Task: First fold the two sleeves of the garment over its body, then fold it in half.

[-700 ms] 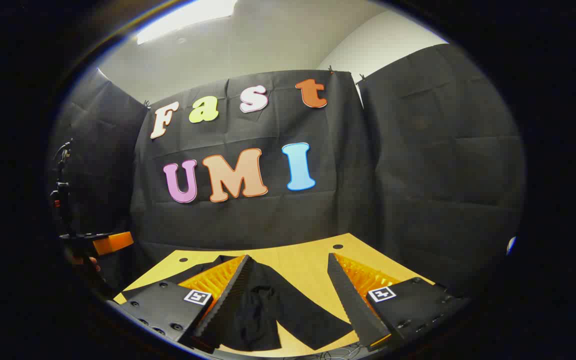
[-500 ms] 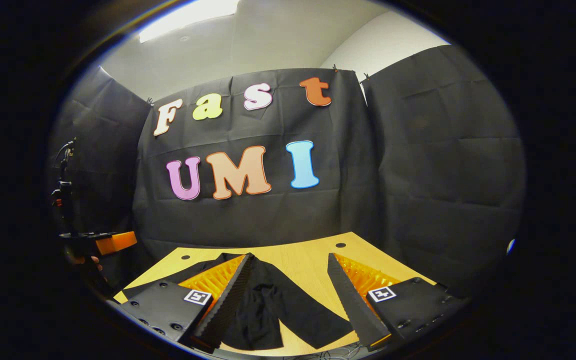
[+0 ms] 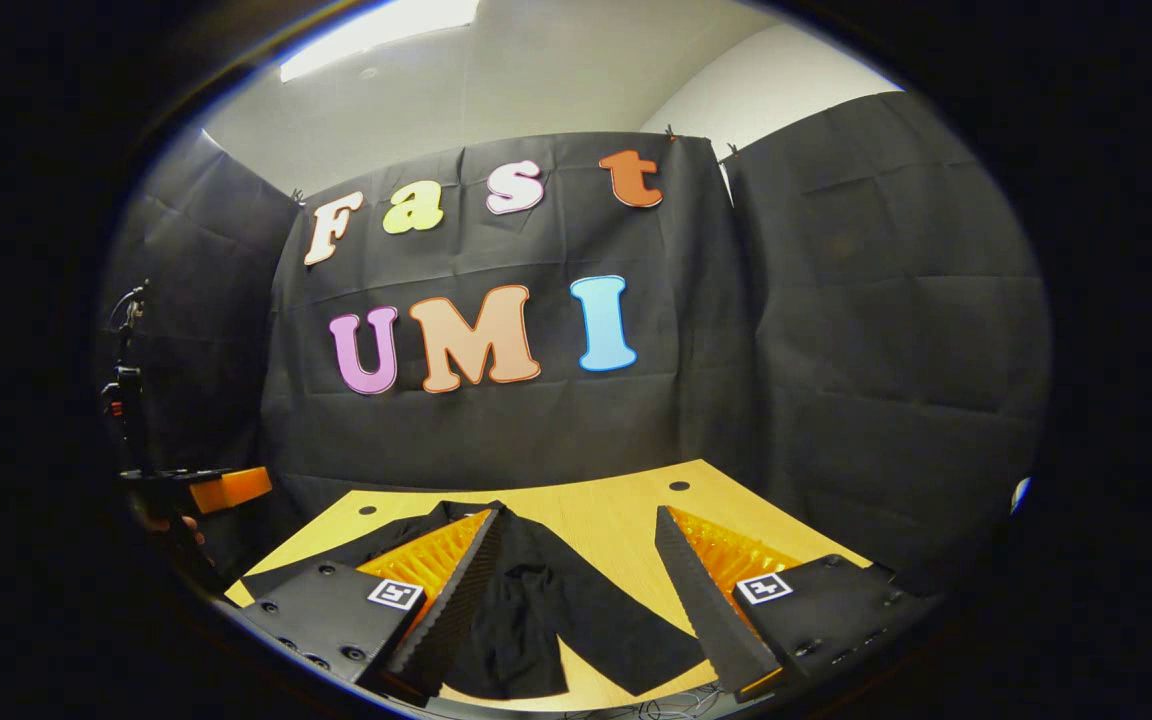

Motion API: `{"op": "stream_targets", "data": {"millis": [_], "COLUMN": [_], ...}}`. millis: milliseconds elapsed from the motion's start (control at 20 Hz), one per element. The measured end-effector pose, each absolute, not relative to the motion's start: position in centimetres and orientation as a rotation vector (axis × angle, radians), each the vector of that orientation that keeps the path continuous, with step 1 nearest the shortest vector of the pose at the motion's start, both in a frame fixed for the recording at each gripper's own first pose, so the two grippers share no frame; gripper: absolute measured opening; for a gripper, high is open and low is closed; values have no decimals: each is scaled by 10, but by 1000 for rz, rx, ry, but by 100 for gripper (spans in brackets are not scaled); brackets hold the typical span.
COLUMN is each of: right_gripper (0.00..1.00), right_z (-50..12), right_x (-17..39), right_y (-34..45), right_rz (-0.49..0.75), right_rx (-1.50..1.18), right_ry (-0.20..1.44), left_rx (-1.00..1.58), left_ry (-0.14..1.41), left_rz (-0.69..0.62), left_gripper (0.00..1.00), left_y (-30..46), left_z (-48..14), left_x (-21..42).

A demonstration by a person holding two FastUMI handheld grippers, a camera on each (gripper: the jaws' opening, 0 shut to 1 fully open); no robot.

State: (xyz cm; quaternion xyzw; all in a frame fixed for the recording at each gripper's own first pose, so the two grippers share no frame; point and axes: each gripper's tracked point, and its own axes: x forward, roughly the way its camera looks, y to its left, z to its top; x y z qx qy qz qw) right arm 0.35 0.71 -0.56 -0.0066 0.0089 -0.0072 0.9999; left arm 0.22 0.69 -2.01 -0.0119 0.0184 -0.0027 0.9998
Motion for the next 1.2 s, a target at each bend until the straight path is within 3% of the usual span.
{"op": "stream_targets", "data": {"millis": [1200], "right_gripper": [97], "right_z": [-29], "right_x": [13], "right_y": [11], "right_rz": [7], "right_rx": [-19], "right_ry": [108], "left_rx": [-36], "left_ry": [122], "left_rz": [91], "left_gripper": [92], "left_y": [32], "left_z": [-51], "left_x": [8]}}
